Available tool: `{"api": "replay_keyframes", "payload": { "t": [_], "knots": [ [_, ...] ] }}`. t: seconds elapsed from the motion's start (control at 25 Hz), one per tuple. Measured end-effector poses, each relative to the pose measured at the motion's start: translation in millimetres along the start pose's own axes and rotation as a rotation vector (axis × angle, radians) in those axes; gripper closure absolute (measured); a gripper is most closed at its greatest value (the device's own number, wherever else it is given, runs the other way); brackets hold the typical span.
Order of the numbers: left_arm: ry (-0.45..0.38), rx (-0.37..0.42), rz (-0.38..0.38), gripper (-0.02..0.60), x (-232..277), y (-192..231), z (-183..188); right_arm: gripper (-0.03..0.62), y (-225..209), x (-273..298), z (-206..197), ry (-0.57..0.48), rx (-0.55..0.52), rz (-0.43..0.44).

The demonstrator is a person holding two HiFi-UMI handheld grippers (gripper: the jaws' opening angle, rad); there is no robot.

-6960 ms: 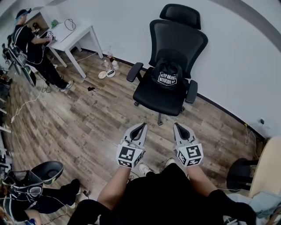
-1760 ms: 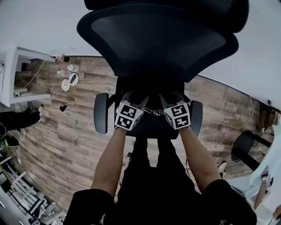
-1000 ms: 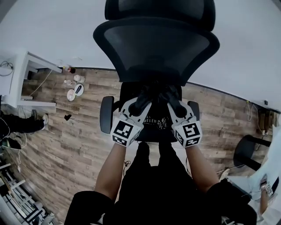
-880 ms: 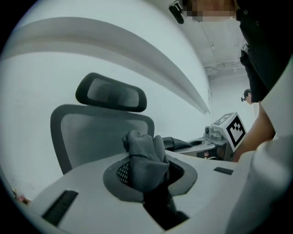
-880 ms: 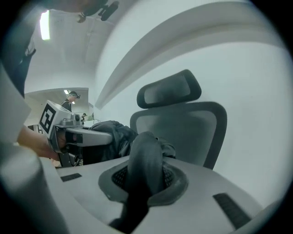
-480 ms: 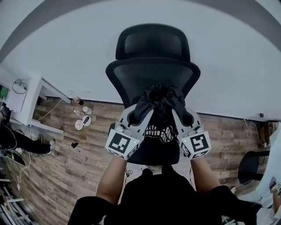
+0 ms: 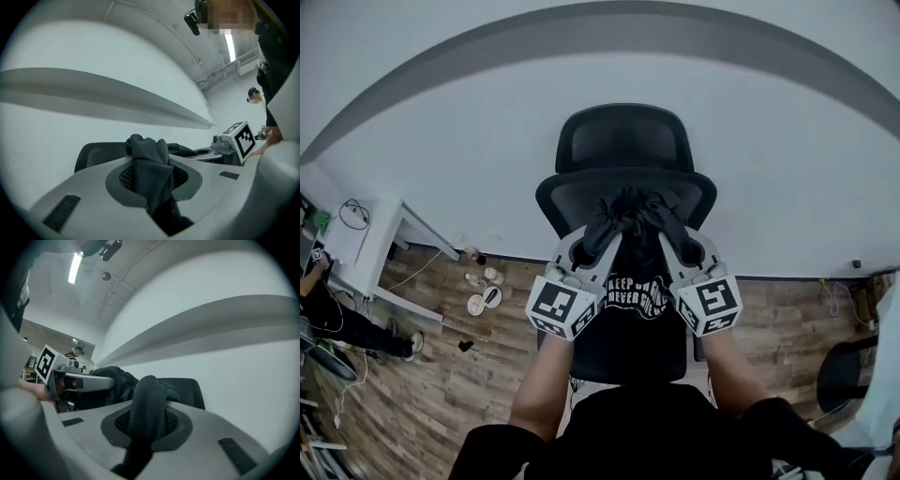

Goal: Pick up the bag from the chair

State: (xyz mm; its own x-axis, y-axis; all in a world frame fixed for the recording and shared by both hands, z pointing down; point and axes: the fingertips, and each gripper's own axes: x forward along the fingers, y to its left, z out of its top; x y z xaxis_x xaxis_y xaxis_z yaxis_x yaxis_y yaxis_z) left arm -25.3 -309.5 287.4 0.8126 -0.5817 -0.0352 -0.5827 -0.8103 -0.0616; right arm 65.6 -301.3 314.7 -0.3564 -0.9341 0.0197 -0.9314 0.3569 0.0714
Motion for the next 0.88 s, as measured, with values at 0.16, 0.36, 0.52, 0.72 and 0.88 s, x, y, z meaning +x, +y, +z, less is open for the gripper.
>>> {"api": "replay_keyframes", "payload": {
  "t": [0.16,0.36,0.52,0.72,0.88],
  "knots": [
    [-0.011,0.005,0.000,0.486,0.9,3.7,6.0,0.539,-0.2,4.9,5.8,-0.013,-0.008,0.002],
    [-0.014,0.007,-0.003,0.488,-0.8,6.0,9.2,0.539,2.8,9.5,9.7,-0.019,-0.015,0.013],
    [-0.007,0.002,-0.003,0.488,-1.0,5.6,7.1,0.539,3.7,11.5,6.0,-0.013,-0.009,0.017],
    [-0.006,0.001,-0.001,0.488,-1.2,5.1,5.0,0.539,3.8,12.2,3.3,-0.012,-0.012,0.024],
    [-0.002,0.010,0.005,0.488,-1.0,3.9,5.8,0.539,3.8,12.2,3.9,-0.011,-0.016,0.032]
  ]
}}
